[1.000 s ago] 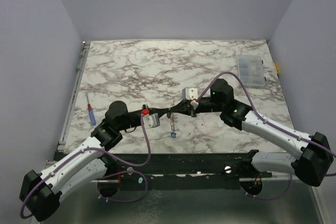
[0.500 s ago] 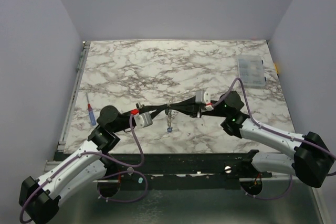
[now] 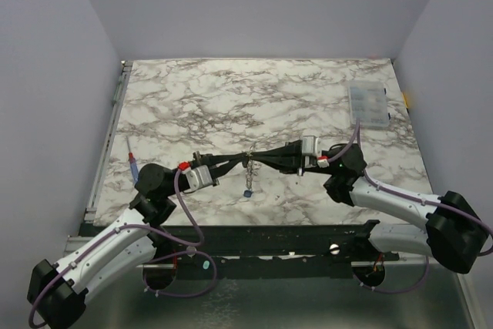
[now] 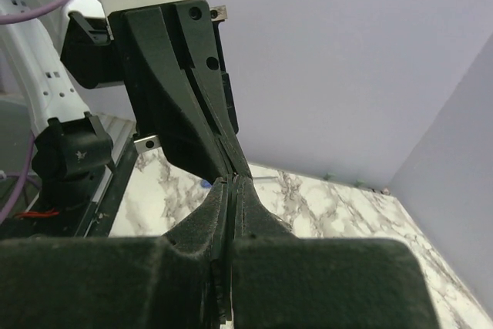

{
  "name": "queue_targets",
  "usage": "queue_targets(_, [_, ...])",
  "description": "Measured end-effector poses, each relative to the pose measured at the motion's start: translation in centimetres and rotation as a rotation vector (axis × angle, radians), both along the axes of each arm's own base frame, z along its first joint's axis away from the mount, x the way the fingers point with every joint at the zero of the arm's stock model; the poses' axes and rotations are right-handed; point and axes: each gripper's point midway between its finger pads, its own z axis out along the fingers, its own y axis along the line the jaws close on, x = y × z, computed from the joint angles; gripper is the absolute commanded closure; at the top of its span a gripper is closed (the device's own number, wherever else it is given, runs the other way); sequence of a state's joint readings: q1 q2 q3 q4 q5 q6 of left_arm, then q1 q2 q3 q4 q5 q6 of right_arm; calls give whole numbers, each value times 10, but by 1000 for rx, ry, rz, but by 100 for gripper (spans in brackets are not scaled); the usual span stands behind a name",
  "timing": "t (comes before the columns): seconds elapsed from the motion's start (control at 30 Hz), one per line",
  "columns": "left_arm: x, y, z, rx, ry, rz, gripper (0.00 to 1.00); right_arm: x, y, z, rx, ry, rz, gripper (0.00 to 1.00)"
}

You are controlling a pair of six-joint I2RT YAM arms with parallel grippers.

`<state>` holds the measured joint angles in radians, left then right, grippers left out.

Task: Put the keys on the keyring

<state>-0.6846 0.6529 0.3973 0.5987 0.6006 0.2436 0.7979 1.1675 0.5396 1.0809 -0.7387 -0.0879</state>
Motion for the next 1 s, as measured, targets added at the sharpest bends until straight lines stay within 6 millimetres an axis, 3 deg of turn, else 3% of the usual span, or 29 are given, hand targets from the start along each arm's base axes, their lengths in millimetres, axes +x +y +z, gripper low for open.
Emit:
queue_targets(0.2, [-3,0,6,-38,8,-20,100,-3,1,7,40,-4,26,99])
queue_targets(0.33, [-6,-1,8,-50,13,-36,81,-6,0,8,52,-4,35,99])
queue_targets(0.4, [-7,-1,7,-53,19,-42,77,-7,-1,5,47,0,40,99])
queue_targets(0.7, [-12,-2,2,-42,10,-72,72,-19,-12,-1,-23,-7,35,99])
queue_targets(1.0, [-17,-11,-18,28,41,-161,66,-18,-8,-17,-142,2,52,99])
